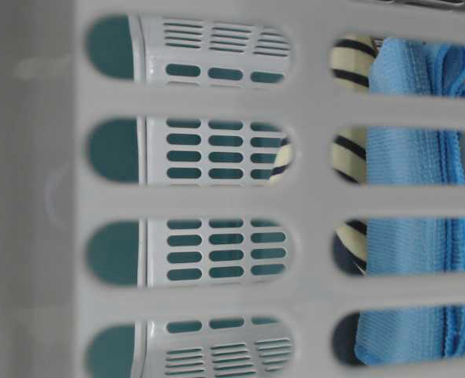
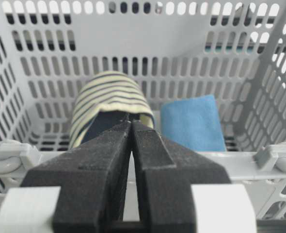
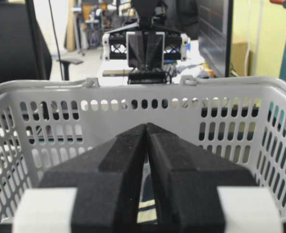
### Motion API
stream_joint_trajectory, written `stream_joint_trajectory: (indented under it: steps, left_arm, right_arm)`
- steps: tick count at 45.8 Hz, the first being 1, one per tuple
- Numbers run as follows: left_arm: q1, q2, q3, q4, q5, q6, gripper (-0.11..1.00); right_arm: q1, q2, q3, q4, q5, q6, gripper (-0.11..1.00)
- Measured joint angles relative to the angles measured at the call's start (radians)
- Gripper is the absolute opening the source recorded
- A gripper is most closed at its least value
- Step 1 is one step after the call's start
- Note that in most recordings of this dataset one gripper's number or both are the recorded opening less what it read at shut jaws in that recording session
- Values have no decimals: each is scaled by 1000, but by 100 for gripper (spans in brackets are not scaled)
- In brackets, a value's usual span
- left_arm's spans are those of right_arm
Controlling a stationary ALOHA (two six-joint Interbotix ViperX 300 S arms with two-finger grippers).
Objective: Pick up the blue cloth from the shopping basket with the left arm.
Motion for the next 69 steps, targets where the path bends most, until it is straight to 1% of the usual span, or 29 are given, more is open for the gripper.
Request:
stream_joint_trajectory:
  steps: [1,3,5,9,13,17,22,27,29,30,33,35,37,38,39,43,45,48,50,53,55,57,61,62,65,69]
  left_arm:
    - [0,0,0,0,0,0,6]
    - [-2,-2,-6,6,11,-9,1]
    - [-9,2,-43,20,74,-40,0]
    - [-29,8,-143,32,229,-60,0]
    - [-40,32,-215,35,348,-66,0]
    - [-67,81,-299,35,468,-67,0]
    - [-101,146,-394,35,575,-66,0]
    - [-115,235,-494,37,683,-64,0]
    - [-115,273,-531,37,719,-64,0]
    - [-115,291,-551,35,738,-64,0]
    - [-115,353,-604,37,792,-60,0]
    - [-115,388,-635,37,821,-57,0]
    - [-115,428,-669,37,857,-57,0]
    - [-115,448,-684,37,871,-57,0]
    - [-115,468,-698,37,885,-57,0]
    - [-115,532,-744,37,931,-57,0]
    - [-115,568,-776,37,956,-58,0]
    - [-115,612,-813,37,992,-58,1]
    - [-115,643,-841,38,1019,-63,6]
    - [-115,683,-873,37,1043,-66,20]
    - [-117,723,-902,37,1063,-66,37]
    - [-118,753,-922,37,1072,-66,50]
    - [-124,816,-966,38,1083,-67,75]
    - [-127,830,-977,37,1083,-67,80]
    - [-133,874,-1011,37,1085,-67,89]
    - [-144,936,-1052,37,1088,-67,89]
  right_arm:
    - [0,0,-2,0,0,0,1]
    - [0,-2,-2,0,2,2,2]
    - [-2,-8,-3,2,12,2,0]
    - [-5,-20,-15,8,58,5,0]
    - [-3,-29,-34,9,109,5,0]
    - [-3,-38,-51,9,161,5,0]
    - [-5,-46,-63,11,225,5,0]
    - [-8,-52,-71,11,276,3,1]
    - [-8,-52,-74,11,290,2,3]
    - [-8,-52,-75,11,295,2,5]
    - [-8,-52,-77,11,299,2,17]
    - [-8,-52,-80,11,302,3,27]
    - [-8,-52,-81,11,304,3,39]
    - [-6,-52,-81,11,302,2,42]
    - [-8,-52,-83,11,304,2,54]
    - [-8,-52,-84,11,302,2,75]
    - [-8,-52,-84,11,302,2,81]
    - [-8,-54,-84,11,302,2,80]
    - [-8,-54,-86,11,302,2,79]
    - [-8,-54,-86,11,304,3,77]
    - [-8,-54,-86,11,302,3,78]
    - [-6,-54,-86,11,302,3,78]
    - [-8,-54,-86,11,304,3,78]
    - [-8,-54,-86,11,302,3,77]
    - [-6,-55,-86,12,304,3,77]
    - [-8,-55,-86,11,302,3,77]
